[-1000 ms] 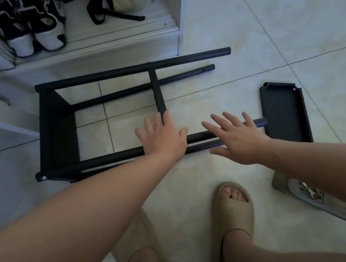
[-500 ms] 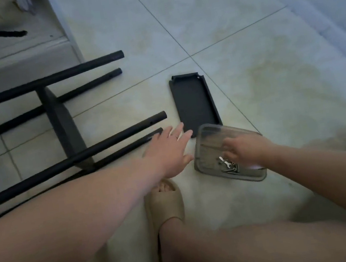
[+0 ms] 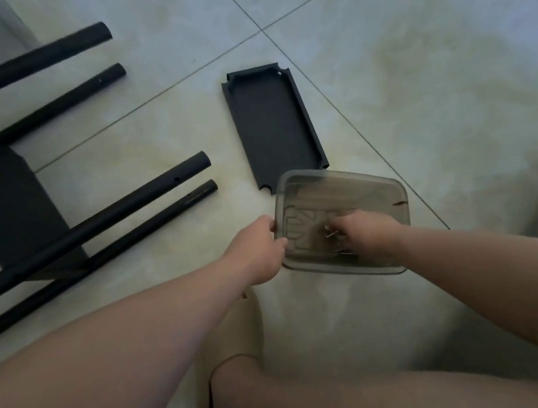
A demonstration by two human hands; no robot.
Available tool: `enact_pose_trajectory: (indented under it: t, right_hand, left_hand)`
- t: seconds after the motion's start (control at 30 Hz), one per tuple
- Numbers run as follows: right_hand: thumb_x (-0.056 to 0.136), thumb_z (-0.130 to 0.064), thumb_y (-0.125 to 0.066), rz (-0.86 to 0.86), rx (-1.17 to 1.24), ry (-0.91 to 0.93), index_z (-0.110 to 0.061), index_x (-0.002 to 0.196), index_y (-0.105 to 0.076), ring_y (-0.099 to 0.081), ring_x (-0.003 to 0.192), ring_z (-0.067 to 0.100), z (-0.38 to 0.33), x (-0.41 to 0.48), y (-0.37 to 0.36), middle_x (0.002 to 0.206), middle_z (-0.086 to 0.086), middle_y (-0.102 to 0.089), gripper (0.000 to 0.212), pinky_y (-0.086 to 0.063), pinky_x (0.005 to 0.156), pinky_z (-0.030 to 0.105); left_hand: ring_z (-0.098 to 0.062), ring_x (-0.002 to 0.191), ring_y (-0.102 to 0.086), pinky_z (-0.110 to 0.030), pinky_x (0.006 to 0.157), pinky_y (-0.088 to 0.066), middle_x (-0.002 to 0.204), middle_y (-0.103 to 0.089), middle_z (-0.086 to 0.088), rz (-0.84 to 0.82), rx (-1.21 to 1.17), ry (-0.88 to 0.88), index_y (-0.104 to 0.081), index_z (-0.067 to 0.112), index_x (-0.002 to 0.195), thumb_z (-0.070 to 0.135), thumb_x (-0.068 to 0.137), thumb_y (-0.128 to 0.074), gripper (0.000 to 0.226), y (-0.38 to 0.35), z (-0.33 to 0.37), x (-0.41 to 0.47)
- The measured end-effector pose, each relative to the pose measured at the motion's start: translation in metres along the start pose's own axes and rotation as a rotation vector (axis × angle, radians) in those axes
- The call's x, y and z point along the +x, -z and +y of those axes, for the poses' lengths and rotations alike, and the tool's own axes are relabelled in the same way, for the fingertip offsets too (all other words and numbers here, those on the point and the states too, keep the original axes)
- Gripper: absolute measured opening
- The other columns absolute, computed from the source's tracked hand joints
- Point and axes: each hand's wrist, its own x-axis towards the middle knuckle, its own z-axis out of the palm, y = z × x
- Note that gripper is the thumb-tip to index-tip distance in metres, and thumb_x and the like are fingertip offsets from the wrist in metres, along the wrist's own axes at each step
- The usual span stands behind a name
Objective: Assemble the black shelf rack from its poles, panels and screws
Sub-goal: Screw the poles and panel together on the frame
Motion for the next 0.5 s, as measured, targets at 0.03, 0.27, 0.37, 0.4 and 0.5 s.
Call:
enact_pose_trajectory:
  t: [0.03, 0.27, 0.37, 0.4, 0.5]
  right_hand:
    - [0.101, -0.023, -0.05, 0.0, -0.033, 0.027, -0.025, 0.136, -0.054, -0.061, 0.115, 0.03, 0.0, 0.005, -0.004, 0.134, 0.005, -0.06, 0.035, -0.049, 0.083, 0.036]
    - [0.103, -0.027, -0.049, 0.048, -0.176, 0.119, -0.022, 0.131, -0.057, -0.061, 0.113, 0.033, -0.001, 0.027, -0.006, 0.134, 0.007, -0.055, 0.029, -0.049, 0.079, 0.037]
    - [0.101, -0.025, -0.051, 0.041, -0.137, 0.059, -0.02, 0.126, -0.059, -0.064, 0.106, 0.032, -0.002, 0.023, 0.003, 0.124, 0.008, -0.064, 0.026, -0.043, 0.07, 0.033]
    - [0.099, -0.025, -0.053, 0.042, -0.114, 0.04, -0.02, 0.12, -0.06, -0.064, 0.099, 0.032, -0.003, 0.02, 0.008, 0.118, 0.009, -0.066, 0.023, -0.043, 0.069, 0.033]
    - [0.093, -0.027, -0.057, 0.094, -0.041, -0.017, -0.021, 0.095, -0.054, -0.059, 0.079, 0.03, -0.009, 0.002, 0.027, 0.097, 0.006, -0.066, 0.007, -0.047, 0.065, 0.033]
  left_hand:
    - [-0.028, 0.107, -0.064, -0.035, 0.085, -0.049, 0.118, -0.067, -0.009, -0.001, -0.033, 0.001, -0.049, 0.017, 0.135, 0.032, 0.101, -0.055, 0.038, -0.002, -0.002, 0.002]
    - [-0.019, 0.084, -0.068, -0.032, 0.067, -0.048, 0.087, -0.068, 0.001, -0.007, -0.166, -0.024, -0.051, 0.026, 0.103, 0.031, 0.098, -0.061, 0.013, -0.001, -0.01, 0.007]
    - [-0.023, 0.089, -0.069, -0.035, 0.078, -0.053, 0.093, -0.071, -0.003, -0.024, -0.161, -0.014, -0.056, 0.022, 0.107, 0.034, 0.097, -0.063, 0.017, 0.003, -0.008, 0.005]
    - [-0.023, 0.093, -0.068, -0.036, 0.083, -0.053, 0.099, -0.072, -0.003, -0.033, -0.15, -0.003, -0.057, 0.02, 0.114, 0.036, 0.097, -0.062, 0.024, 0.005, -0.008, 0.003]
    - [-0.027, 0.108, -0.064, -0.038, 0.091, -0.051, 0.118, -0.067, -0.005, -0.036, -0.092, 0.052, -0.053, 0.019, 0.129, 0.044, 0.097, -0.058, 0.041, 0.016, -0.009, -0.004]
